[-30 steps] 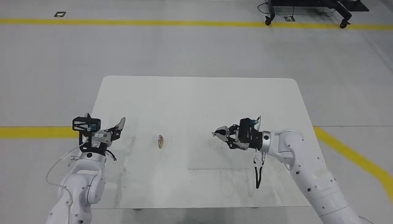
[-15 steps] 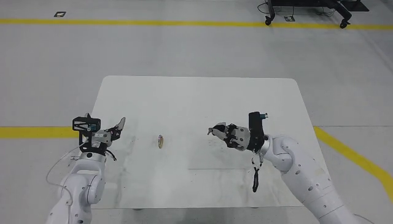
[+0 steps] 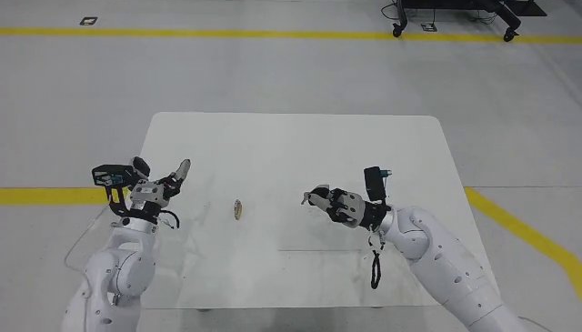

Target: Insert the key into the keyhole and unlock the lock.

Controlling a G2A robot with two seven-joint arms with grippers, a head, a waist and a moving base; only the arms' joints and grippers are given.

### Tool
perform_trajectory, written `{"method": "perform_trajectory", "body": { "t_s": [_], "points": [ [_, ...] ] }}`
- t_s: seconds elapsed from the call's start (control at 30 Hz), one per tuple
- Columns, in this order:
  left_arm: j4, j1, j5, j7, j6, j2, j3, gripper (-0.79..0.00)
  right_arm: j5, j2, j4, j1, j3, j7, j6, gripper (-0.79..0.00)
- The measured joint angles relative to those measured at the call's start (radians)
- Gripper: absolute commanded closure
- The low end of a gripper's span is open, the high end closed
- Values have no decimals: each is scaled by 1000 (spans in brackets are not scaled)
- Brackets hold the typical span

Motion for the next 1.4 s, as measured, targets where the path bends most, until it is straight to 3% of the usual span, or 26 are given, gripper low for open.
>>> {"method": "perform_trajectory", "body": {
  "t_s": [0.13, 0.23, 0.33, 0.6, 0.73, 0.9, 0.97, 1.17, 1.4],
  "points": [
    [-8, -62, -382, -228, -167, 0, 53, -785, 63, -17, 37, 40, -59, 30, 2, 0],
    [-13, -113, -529, -360, -218, 1, 97, -785, 47, -26, 34, 43, -75, 19, 35, 0],
    [4, -159, -652, -442, -211, 3, 94, -785, 30, -30, 18, 30, -78, 0, 55, 0],
    [20, -159, -653, -426, -217, 2, 103, -785, 32, -30, 18, 31, -78, 1, 54, 0],
    [99, -170, -676, -393, -342, -4, 157, -785, 120, -35, 24, 23, -97, 46, 97, 0],
    [246, -252, -965, -648, -457, 3, 215, -785, 336, -43, 33, 44, -127, 153, 86, 0],
    [262, -277, -988, -716, -493, 7, 219, -785, 412, -46, 38, 49, -135, 166, 57, 0],
    [269, -303, -953, -751, -561, 8, 258, -696, 572, -61, 71, 77, -164, 193, -1, 0],
    [266, -309, -913, -760, -611, 9, 308, -493, 570, -82, 109, 113, -182, 205, 29, 0]
  ]
}}
